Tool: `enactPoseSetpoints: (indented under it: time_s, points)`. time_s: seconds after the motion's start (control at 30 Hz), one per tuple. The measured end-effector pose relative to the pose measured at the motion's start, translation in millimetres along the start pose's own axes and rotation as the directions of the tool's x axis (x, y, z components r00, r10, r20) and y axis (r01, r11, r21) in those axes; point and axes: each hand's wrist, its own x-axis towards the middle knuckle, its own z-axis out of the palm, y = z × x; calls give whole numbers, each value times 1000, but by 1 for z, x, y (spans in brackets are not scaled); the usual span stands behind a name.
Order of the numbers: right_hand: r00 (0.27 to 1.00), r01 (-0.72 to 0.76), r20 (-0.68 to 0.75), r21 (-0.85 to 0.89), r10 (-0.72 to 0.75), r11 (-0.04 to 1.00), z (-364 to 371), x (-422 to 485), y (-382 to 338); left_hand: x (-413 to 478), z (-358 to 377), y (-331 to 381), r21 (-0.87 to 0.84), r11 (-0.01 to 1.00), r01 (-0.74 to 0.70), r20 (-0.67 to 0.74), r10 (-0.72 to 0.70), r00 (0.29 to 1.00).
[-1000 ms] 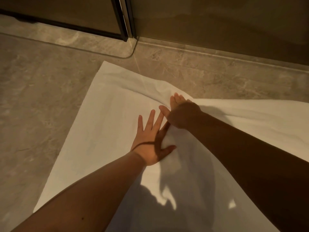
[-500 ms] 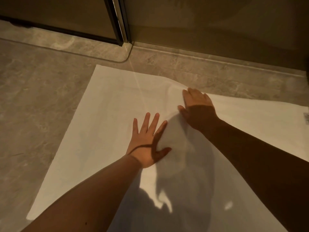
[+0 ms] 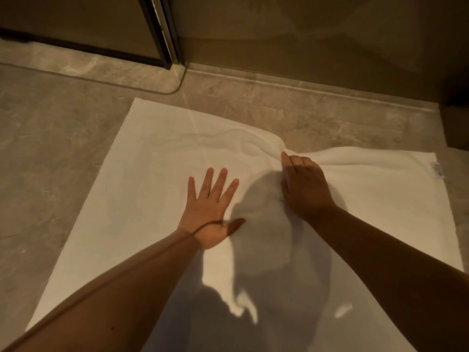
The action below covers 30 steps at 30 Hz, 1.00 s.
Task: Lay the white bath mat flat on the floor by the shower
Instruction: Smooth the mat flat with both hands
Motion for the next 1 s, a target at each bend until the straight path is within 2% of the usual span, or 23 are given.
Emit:
enactPoseSetpoints:
  time_s: [0.27, 0.4, 0.47, 0.53, 0.6, 0.73, 1.0]
  points:
    - [994, -15, 111, 16, 13, 1000, -8, 17, 1, -5, 1, 2, 7, 1000, 29, -7, -29, 1000]
    - [950, -114, 291, -9, 112, 993, -14, 40, 8, -6, 2, 2, 47, 998, 45, 1, -45, 999]
    - [959, -152, 244, 1, 147, 988, -19, 43, 11, -6, 2, 2, 49, 998, 46, 0, -46, 999]
    - [989, -128, 82, 31, 125, 991, -18, 27, 9, -6, 3, 2, 48, 998, 48, -12, -48, 999]
    - [995, -100, -3, 51, 101, 994, -9, -6, 3, -7, 4, 3, 41, 998, 44, -27, -43, 999]
    - [973, -139, 188, 8, 135, 990, 15, -51, 2, -7, 5, 1, 33, 999, 34, -36, -33, 999]
    - [964, -154, 217, -32, 157, 988, 13, -23, 21, 2, 1, -3, 24, 998, 52, -8, -52, 999]
